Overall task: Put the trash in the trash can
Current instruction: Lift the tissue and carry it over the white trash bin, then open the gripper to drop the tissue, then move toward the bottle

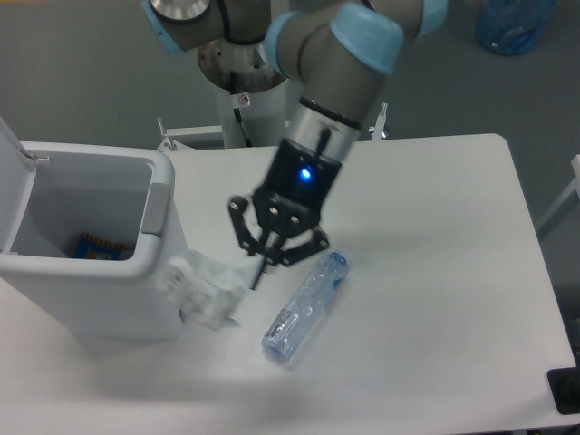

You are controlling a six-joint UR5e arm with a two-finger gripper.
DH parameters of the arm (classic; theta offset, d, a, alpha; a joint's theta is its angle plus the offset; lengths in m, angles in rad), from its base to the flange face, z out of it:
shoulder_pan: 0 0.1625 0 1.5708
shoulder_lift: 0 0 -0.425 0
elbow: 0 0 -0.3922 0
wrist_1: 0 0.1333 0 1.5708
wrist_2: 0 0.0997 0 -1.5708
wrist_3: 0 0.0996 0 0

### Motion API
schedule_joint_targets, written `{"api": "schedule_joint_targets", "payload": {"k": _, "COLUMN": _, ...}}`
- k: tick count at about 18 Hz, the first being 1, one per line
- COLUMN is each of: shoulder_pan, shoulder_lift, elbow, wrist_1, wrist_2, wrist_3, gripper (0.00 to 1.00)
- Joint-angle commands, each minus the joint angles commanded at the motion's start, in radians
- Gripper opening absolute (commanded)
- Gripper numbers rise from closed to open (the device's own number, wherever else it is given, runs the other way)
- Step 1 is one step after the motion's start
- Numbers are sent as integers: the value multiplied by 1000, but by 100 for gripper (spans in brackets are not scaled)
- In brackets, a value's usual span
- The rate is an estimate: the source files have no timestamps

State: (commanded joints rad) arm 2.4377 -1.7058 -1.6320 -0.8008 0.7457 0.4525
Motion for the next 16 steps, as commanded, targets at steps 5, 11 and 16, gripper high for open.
{"api": "schedule_joint_targets", "payload": {"k": 5, "shoulder_pan": -34, "shoulder_lift": 61, "elbow": -67, "wrist_1": 2, "wrist_2": -39, "wrist_3": 12, "gripper": 0}}
{"api": "schedule_joint_targets", "payload": {"k": 11, "shoulder_pan": -65, "shoulder_lift": 137, "elbow": -195, "wrist_1": 5, "wrist_2": -42, "wrist_3": 121, "gripper": 38}}
{"api": "schedule_joint_targets", "payload": {"k": 16, "shoulder_pan": -74, "shoulder_lift": 130, "elbow": -189, "wrist_1": 5, "wrist_2": -39, "wrist_3": 163, "gripper": 100}}
